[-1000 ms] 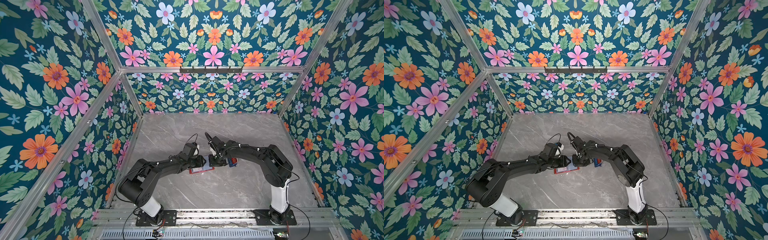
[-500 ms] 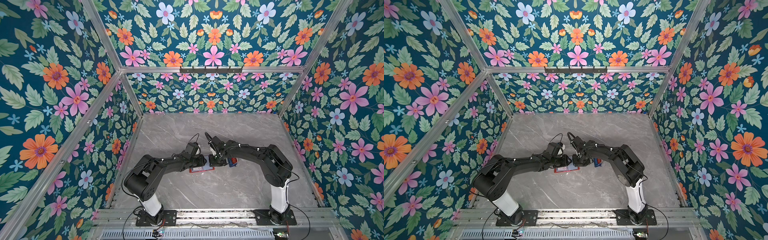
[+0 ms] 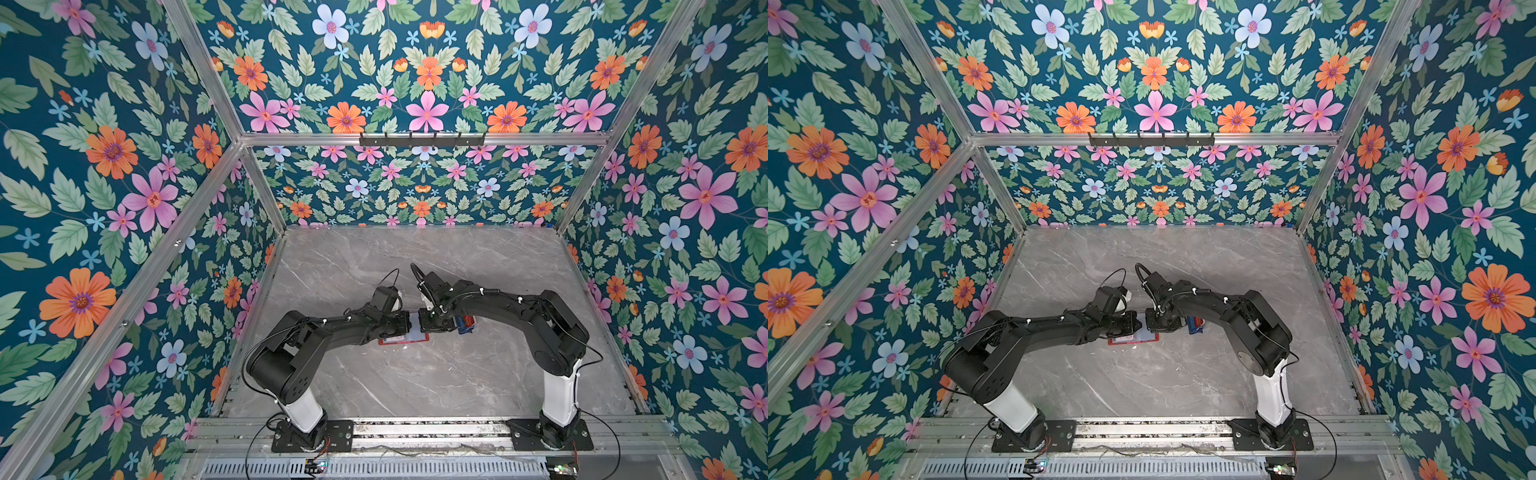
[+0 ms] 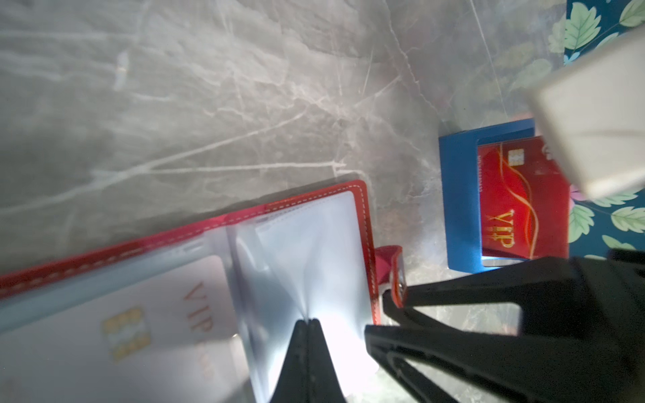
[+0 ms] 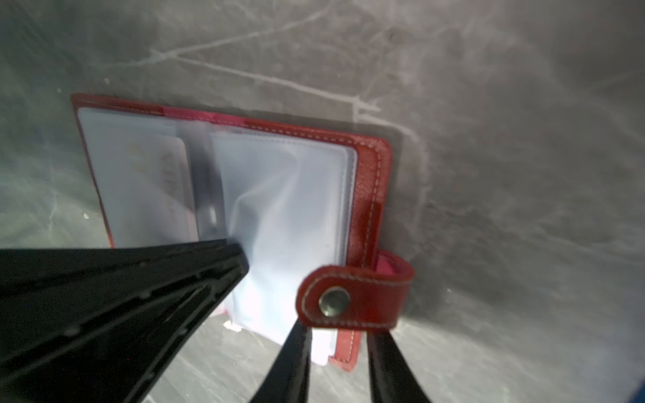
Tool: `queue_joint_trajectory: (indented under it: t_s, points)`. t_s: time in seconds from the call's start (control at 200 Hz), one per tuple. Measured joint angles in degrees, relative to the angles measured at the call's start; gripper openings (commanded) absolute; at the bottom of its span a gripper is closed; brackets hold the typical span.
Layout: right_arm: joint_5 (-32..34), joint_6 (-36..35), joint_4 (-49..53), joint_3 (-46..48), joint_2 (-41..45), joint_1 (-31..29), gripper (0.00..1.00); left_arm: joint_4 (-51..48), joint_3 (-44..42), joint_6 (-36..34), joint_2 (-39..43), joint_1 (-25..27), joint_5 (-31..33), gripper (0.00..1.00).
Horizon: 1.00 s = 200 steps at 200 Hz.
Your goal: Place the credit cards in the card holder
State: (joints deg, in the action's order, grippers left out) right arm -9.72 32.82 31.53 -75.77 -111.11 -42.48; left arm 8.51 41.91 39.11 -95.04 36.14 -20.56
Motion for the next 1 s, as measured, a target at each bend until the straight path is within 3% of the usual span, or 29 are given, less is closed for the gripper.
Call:
queue_joint_trajectory:
  t_s: [0.34, 0.71, 0.86, 1.0]
  points:
    - [2.82, 1.11, 0.09, 0.42, 1.33, -0.13, 0.20, -0.87, -0.76, 0.11, 2.43, 0.02, 2.10, 0.00]
    - [0.26, -0.02, 0.50, -4.07, -2.73, -1.51, 0.28, -0.83, -1.62, 0.09, 3.30, 0.02, 2.54, 0.00]
    - [-1.20, -0.07, 0.24, -4.22, -2.73, -1.53, 0.33, -0.92, -2.19, -0.02, 4.55, 0.07, 2.80, 0.26]
    - [-4.39, -0.15, -1.64, -4.07, -2.73, -1.51, 0.35, -2.27, -3.28, -0.13, 9.09, 0.20, 6.14, 0.36]
